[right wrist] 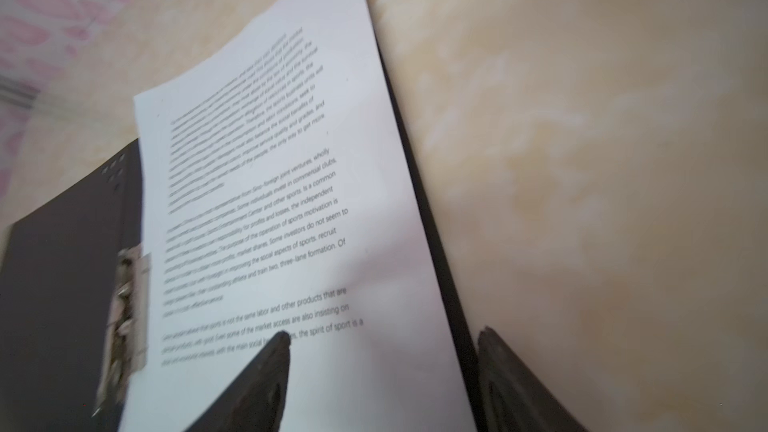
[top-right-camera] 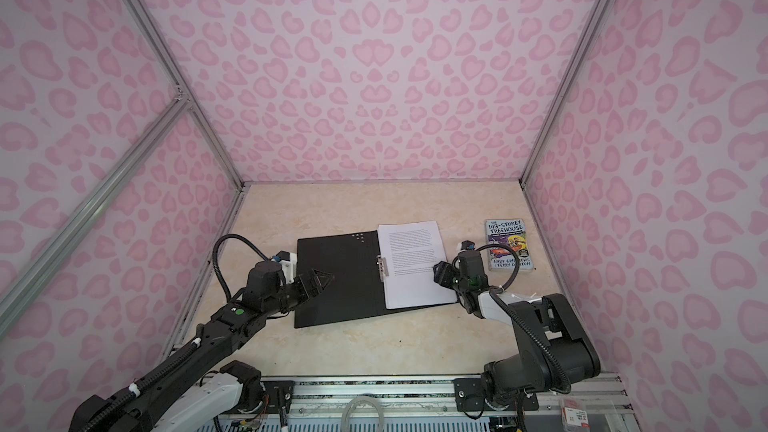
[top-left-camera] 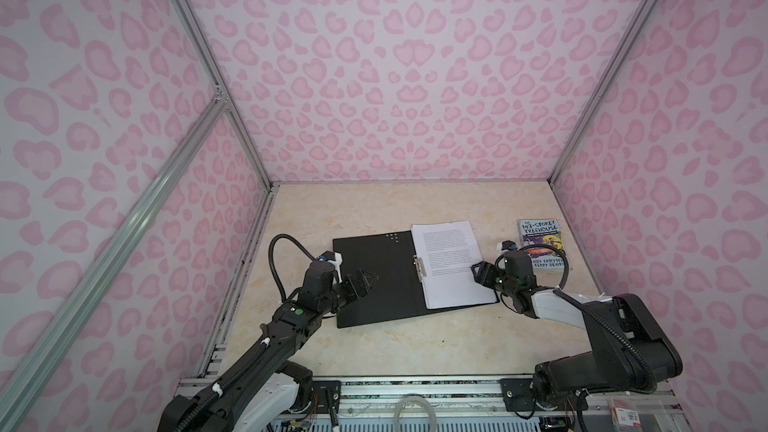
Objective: Put the files into the folder
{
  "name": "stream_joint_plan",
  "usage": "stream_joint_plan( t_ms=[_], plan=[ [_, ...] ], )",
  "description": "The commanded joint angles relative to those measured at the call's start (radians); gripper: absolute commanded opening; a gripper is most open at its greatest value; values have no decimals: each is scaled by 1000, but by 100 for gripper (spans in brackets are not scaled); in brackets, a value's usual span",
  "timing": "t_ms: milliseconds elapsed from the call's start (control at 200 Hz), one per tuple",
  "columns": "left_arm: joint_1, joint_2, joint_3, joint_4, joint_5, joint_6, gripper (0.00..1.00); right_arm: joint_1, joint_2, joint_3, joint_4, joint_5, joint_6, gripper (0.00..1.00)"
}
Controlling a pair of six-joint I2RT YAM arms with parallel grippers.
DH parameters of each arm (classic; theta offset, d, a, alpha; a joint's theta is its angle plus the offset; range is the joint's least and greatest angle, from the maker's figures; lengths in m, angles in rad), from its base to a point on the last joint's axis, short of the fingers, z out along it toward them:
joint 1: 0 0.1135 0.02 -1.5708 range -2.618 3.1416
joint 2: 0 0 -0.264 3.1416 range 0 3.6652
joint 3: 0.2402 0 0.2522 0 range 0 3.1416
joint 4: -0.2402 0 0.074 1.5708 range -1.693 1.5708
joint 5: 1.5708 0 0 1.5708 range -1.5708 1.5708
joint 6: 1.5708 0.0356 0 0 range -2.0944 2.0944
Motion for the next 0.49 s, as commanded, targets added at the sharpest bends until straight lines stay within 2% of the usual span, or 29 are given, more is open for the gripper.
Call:
stream_joint_plan(
  t_ms=[0, 65, 120, 150, 250, 325, 390, 490],
  plan=[
    [4, -35, 7, 103, 141, -16, 98, -1, 3, -19, -99, -164, 57, 67],
    [0, -37, 21, 110, 158, -16, 98, -2, -3, -23, -98, -159, 59, 68],
    [2, -26, 65, 16, 127, 25, 98, -2, -9, -21, -109, -143, 55, 69],
    [3, -24, 89, -56, 83, 53, 98, -2, -10, -21, -114, -139, 53, 69],
    [18, 5, 134, -257, -179, 80, 97, -2, -12, -27, -106, -140, 52, 70],
    [42, 68, 141, -288, -299, 95, 97, 0, -8, -18, -106, -145, 38, 70],
    [56, 128, 131, -259, -321, 115, 97, 14, -8, -10, -111, -150, 25, 69],
    [61, 211, 111, -150, -238, 155, 97, 68, -38, 9, -162, -94, -1, 69]
  ],
)
